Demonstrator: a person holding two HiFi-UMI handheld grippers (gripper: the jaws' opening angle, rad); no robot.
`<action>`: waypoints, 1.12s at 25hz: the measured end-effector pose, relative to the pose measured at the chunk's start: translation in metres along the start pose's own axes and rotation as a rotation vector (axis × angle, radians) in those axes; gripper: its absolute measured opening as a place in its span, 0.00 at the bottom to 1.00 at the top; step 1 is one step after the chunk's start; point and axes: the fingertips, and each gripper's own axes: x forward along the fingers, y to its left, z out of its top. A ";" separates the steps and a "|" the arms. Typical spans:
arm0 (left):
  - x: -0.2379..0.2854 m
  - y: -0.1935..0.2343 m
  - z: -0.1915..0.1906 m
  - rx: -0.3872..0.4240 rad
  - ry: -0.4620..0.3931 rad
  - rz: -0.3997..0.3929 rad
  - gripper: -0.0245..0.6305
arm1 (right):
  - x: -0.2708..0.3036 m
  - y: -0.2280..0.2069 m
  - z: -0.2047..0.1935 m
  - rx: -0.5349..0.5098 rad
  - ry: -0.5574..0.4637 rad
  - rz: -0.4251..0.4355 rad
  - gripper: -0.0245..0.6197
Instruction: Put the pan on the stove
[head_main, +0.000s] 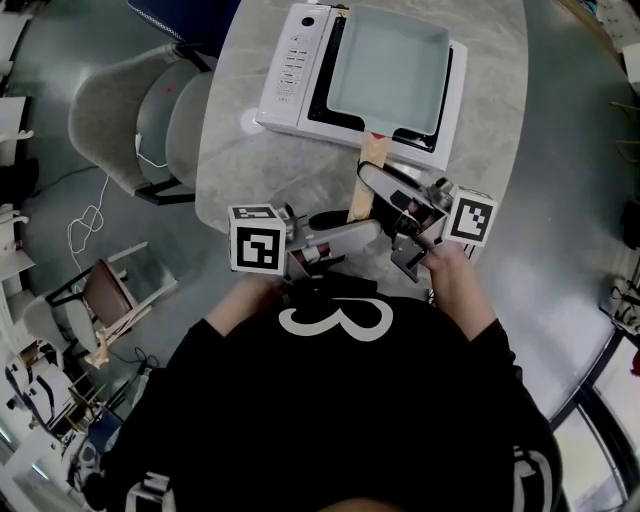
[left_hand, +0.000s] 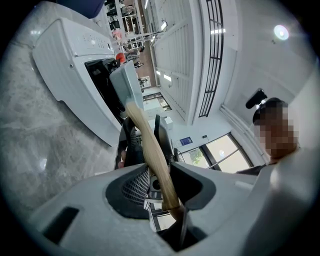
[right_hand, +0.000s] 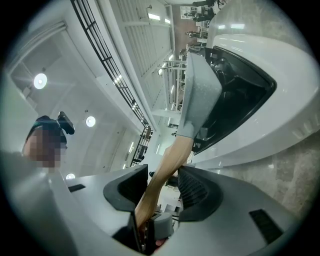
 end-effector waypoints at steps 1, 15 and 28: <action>0.000 0.000 0.000 -0.001 -0.004 -0.002 0.25 | 0.000 0.000 0.000 0.004 -0.005 0.002 0.29; 0.002 0.004 -0.001 0.068 -0.005 -0.008 0.35 | -0.008 -0.004 0.007 -0.118 -0.054 -0.102 0.34; -0.008 0.013 -0.018 0.082 -0.010 0.014 0.37 | -0.039 -0.008 -0.002 -0.223 -0.065 -0.221 0.34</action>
